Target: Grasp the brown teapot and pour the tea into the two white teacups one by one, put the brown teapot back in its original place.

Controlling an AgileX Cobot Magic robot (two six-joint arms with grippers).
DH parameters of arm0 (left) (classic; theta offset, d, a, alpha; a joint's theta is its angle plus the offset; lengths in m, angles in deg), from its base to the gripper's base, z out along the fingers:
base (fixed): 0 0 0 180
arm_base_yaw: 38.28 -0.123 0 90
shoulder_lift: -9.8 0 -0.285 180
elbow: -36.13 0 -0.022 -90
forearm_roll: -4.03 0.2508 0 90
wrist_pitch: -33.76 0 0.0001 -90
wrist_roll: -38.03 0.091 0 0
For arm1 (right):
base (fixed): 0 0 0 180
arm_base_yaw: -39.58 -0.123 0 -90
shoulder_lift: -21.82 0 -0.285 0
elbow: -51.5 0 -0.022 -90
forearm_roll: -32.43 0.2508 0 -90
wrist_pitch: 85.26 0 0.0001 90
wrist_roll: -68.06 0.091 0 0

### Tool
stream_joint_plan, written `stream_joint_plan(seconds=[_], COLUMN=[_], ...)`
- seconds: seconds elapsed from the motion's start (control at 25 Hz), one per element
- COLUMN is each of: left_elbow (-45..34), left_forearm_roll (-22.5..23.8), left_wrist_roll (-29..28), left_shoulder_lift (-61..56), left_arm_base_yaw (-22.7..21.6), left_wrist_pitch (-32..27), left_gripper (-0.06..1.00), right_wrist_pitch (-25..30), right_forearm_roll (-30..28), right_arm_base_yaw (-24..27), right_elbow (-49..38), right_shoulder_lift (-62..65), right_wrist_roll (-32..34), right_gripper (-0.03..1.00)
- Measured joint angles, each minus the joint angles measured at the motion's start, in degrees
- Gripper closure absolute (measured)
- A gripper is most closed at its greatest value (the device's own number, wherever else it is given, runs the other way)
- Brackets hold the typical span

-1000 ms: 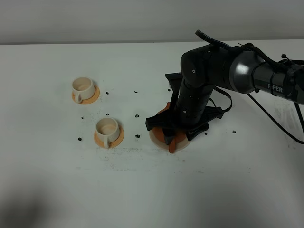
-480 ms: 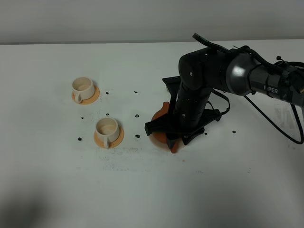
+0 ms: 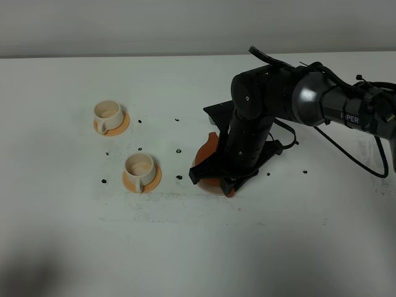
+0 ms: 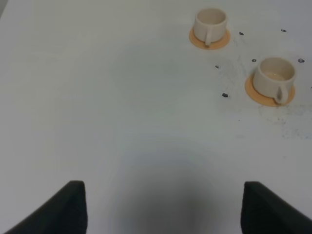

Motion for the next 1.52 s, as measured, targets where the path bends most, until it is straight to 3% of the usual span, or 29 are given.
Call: stream_joint_plan(seconds=[0.92,1.52], left_elbow=[0.0,0.0], left_forearm_roll=[0.0,0.0], left_wrist_roll=[0.0,0.0], left_shoulder_lift=[0.0,0.0], left_arm_base_yaw=[0.0,0.0], left_wrist_pitch=[0.0,0.0], left_gripper=[0.28,0.28], right_wrist_pitch=[-4.7,-18.0], right_forearm_roll=[-2.9,-3.9], right_arm_base_yaw=[-0.6,-0.6], right_elbow=[-0.3,-12.7], right_shoulder_lift=[0.7,10.8], right_wrist_roll=[-1.9,-3.0], right_gripper=[0.85,0.85])
